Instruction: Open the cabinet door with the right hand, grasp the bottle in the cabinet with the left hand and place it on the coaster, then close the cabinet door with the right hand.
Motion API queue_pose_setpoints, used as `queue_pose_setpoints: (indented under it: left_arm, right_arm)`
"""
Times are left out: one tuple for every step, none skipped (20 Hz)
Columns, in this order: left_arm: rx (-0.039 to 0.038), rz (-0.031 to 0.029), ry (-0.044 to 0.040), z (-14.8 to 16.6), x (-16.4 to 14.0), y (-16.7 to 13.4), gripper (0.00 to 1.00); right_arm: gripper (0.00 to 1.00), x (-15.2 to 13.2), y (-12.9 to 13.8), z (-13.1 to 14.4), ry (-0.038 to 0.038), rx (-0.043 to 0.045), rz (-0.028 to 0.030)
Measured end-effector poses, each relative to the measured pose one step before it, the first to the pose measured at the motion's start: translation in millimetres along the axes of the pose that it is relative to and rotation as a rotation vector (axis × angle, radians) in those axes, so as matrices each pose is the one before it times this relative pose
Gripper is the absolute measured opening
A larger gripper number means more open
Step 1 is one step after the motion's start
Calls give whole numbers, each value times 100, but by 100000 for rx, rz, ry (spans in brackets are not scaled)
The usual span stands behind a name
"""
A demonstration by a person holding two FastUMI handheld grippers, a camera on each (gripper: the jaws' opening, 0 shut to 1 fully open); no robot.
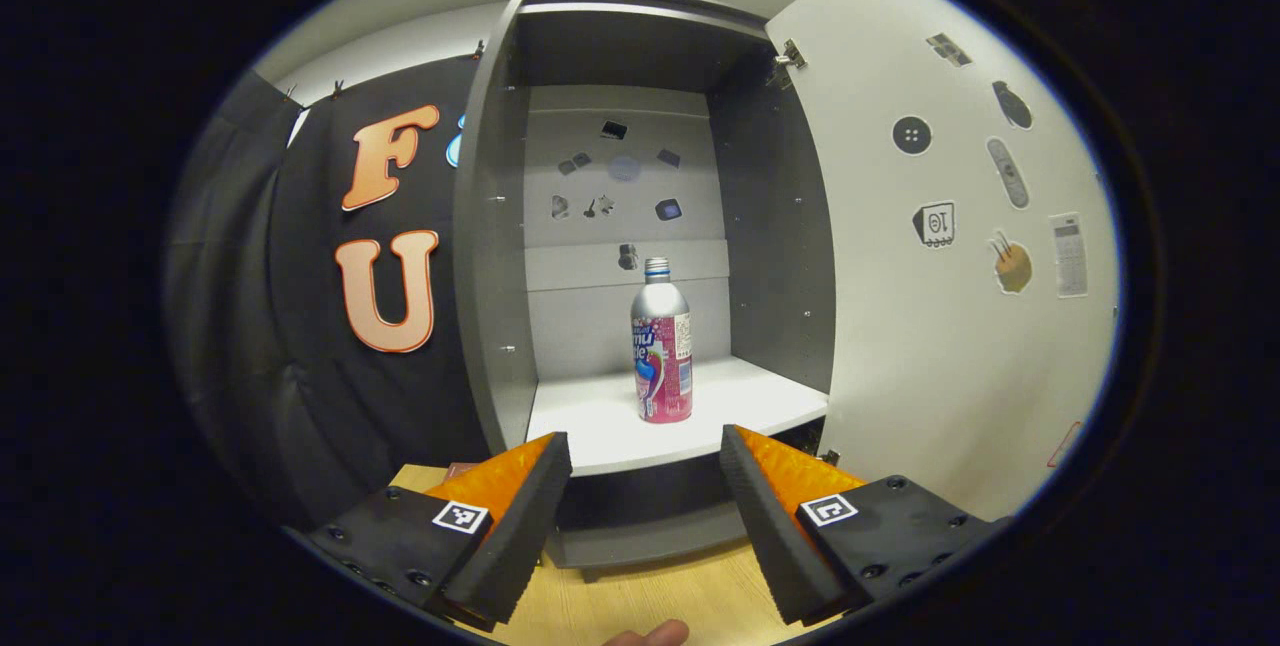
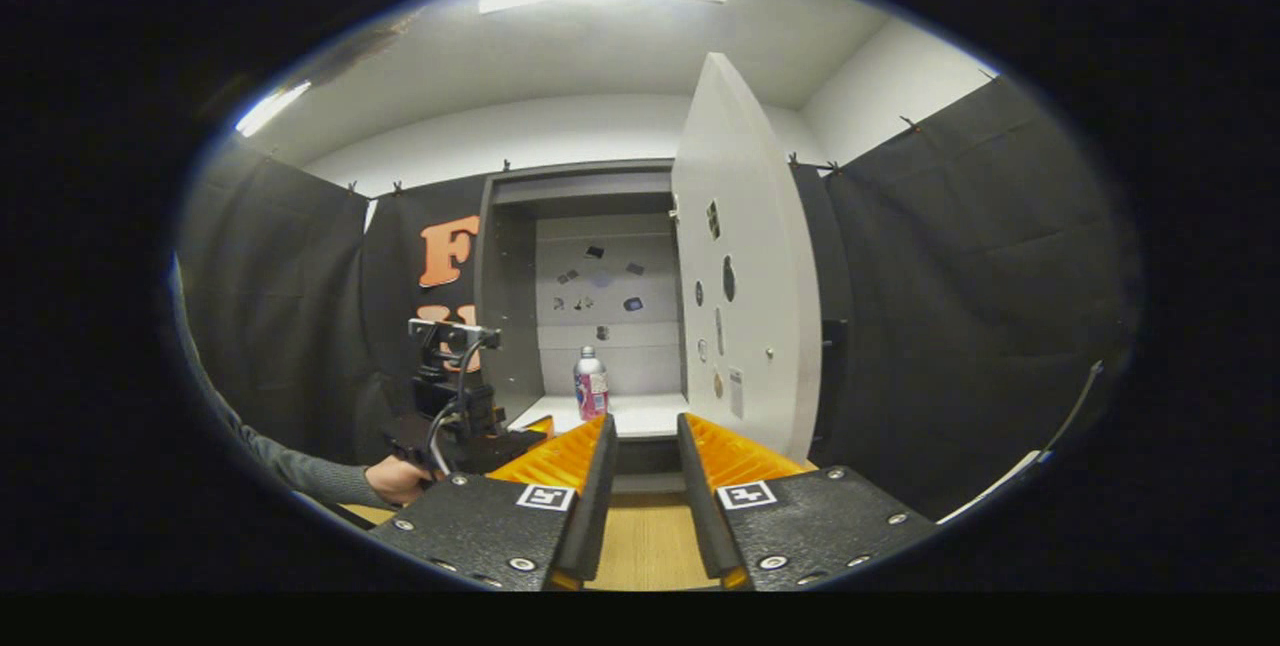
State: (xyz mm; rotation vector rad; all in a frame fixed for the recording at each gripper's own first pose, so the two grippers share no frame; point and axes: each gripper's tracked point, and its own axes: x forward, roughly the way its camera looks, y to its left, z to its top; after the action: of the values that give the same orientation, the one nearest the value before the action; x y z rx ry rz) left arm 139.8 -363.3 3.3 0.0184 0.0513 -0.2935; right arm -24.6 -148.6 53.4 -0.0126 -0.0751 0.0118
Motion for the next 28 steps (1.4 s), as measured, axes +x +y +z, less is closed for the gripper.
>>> queue_pose_setpoints:
  left_arm:
    - [-297,-118,-128,192,1633,-56,97]
    - [-129,-1014,3,150,1667,-351,98]
    - [-138,-679,-166,86,1519,-242,98]
    - [-239,-741,-382,162,1565,-166,98]
    - [-62,-349,-325,-54,1299,-94,98]
    - [-208,19,-293,74,1192,-12,98]
    - [-539,-260,-142,-33,1230,-32,100]
    - [-609,-574,-13,-13,1116,-67,97]
    - [-347,-193,-132,81,957,17,98]
    - [24,-79,-343,90,893,10,97]
    - [396,110,-489,100,990,64,98]
    - [510,-222,-247,82,975,36,98]
    - [638,606,-315,100,794,200,98]
    - [110,-4,-387,105,861,-1,98]
    - [-309,-267,-455,157,687,-35,98]
    - [-187,-493,-534,104,556,-42,98]
    - [218,-414,-466,89,532,-47,98]
    - [397,-1,-590,114,570,2,98]
    - [640,-105,-332,32,397,-71,98]
    - [688,9,319,-137,290,-57,98]
    - [-390,-535,-95,-10,106,-106,94]
    - [-728,-995,-693,175,-58,-216,98]
    - [-430,289,-873,243,-204,89,95]
    - [104,693,-652,212,-191,193,93]
    - [665,1236,468,61,-234,242,87]
    - [-337,-971,-44,22,-196,-94,87]
    - [-808,-759,-327,252,-305,-167,86]
    - [-87,-117,-195,191,-471,108,86]
  right_arm:
    - [47,780,125,-507,1419,-589,-1015]
    - [51,754,178,-459,1529,62,-1055]
    - [58,569,81,-320,1163,810,-1049]
    - [60,776,117,-296,1002,909,-903]
    - [64,546,-21,-138,589,795,-1259]
    - [66,681,28,-181,549,582,-1013]
    - [69,503,56,-190,693,663,-780]
    - [68,563,-47,-254,667,489,-1021]
    - [73,422,-120,-213,540,379,-1167]
    - [69,428,-84,-135,488,263,-675]
    - [71,477,-145,-303,808,380,-960]
    - [73,325,-194,-299,943,375,-1206]
    - [74,342,-150,-167,605,635,-844]
    - [74,276,-99,-68,198,856,-592]
    - [75,277,-68,-60,258,1203,-455]
    - [75,161,-76,-84,24,772,-682]
    - [76,405,-176,-27,180,325,-807]
    - [76,361,-104,-87,397,95,-892]
    - [76,213,-106,-266,742,235,-798]
    - [75,136,70,-293,748,354,-157]
    - [76,77,221,-161,600,465,556]
    - [76,66,167,-135,457,-55,369]
    - [76,75,42,-108,-8,-362,-123]
    - [76,46,-82,34,-46,-10,-167]
    - [76,-44,112,-97,-144,673,573]
    - [76,-181,140,-26,57,784,584]
    - [76,-312,-10,38,107,400,117]
    - [75,-81,-213,-110,78,-104,-223]
